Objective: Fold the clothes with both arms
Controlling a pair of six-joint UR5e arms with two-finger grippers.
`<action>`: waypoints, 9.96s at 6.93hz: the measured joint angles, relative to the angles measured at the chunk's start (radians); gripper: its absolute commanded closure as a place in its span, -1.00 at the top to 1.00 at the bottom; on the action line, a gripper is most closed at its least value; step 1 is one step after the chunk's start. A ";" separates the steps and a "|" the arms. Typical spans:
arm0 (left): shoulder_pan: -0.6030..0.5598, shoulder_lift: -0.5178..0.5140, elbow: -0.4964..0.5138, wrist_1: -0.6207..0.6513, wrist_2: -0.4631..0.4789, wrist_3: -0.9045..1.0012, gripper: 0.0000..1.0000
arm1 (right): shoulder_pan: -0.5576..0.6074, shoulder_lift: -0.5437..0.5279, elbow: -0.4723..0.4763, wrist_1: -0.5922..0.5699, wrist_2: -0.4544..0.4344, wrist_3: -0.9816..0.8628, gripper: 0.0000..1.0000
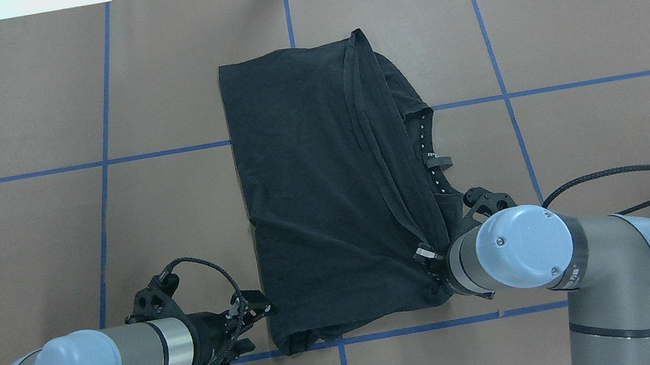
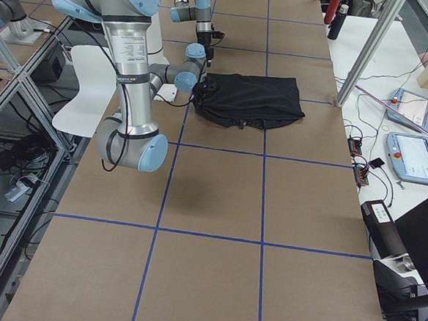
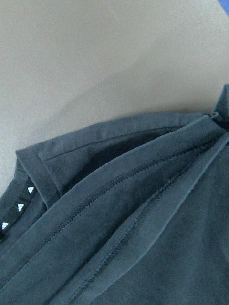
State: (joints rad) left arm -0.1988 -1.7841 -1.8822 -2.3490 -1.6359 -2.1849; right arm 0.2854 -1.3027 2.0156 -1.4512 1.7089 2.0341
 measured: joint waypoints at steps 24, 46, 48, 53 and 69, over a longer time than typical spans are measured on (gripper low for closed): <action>-0.387 -0.166 -0.105 0.275 -0.159 0.058 -1.00 | 0.462 0.266 -0.245 0.005 0.492 -0.053 -1.00; -1.197 0.184 0.230 0.241 -0.648 2.146 0.98 | 0.995 -0.174 -0.274 -0.064 0.567 -1.560 1.00; -1.263 0.260 0.238 0.243 -0.720 2.212 0.99 | 1.041 -0.252 -0.276 -0.064 0.578 -1.681 1.00; -1.324 0.242 0.209 0.461 -0.728 2.206 0.99 | 1.079 -0.250 -0.321 -0.072 0.589 -1.783 1.00; -1.339 0.259 0.130 0.554 -0.700 2.208 0.99 | 1.120 -0.243 -0.367 -0.114 0.615 -1.912 1.00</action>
State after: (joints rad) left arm -1.5377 -1.5255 -1.7520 -1.7946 -2.3360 0.0229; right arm 1.4051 -1.5457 1.6490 -1.5648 2.3244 0.1223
